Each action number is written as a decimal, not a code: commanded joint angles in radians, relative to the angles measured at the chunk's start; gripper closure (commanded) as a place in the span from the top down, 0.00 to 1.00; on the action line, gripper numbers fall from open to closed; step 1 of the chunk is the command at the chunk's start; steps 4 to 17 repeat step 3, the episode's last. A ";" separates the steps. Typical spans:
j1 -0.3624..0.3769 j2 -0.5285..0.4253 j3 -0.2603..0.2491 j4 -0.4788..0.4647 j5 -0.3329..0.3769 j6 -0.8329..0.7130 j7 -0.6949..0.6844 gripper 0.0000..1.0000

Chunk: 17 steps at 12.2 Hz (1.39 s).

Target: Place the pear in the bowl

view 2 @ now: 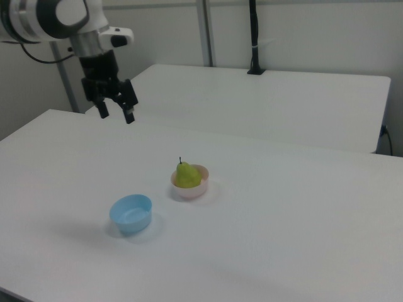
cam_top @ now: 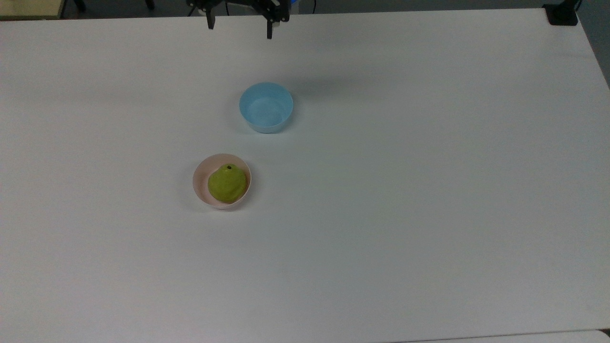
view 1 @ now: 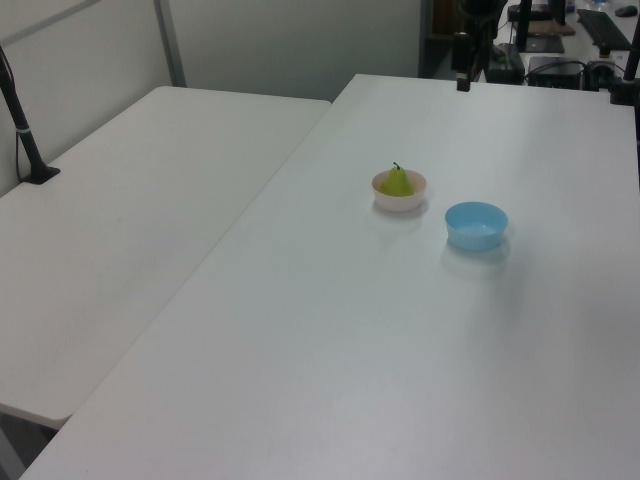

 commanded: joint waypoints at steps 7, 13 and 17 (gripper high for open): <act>0.043 -0.040 -0.009 -0.047 0.003 -0.035 0.017 1.00; 0.043 -0.040 -0.009 -0.047 0.003 -0.035 0.017 1.00; 0.043 -0.040 -0.009 -0.047 0.003 -0.035 0.017 1.00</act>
